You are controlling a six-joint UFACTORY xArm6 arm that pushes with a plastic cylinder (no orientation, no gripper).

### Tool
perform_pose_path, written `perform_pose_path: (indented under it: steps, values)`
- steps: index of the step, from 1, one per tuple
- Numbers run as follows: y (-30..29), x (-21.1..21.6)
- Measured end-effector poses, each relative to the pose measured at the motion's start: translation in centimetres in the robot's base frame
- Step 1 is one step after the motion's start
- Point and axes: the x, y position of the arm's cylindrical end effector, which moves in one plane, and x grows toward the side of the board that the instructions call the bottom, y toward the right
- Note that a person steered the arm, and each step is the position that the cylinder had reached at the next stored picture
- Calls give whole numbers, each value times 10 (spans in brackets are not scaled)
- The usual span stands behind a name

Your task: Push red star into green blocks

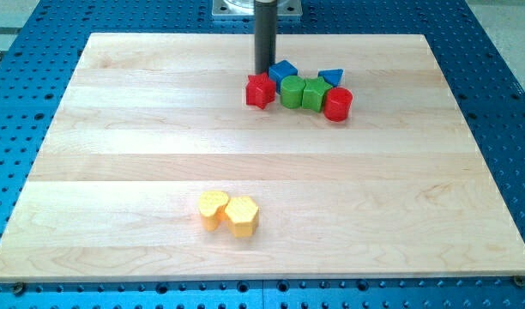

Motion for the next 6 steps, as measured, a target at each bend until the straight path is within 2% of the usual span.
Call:
perform_pose_path:
  steps: [2, 3, 4, 6]
  values:
    - [54, -1]
    - [43, -12]
    - [-2, -14]
    - [-77, 25]
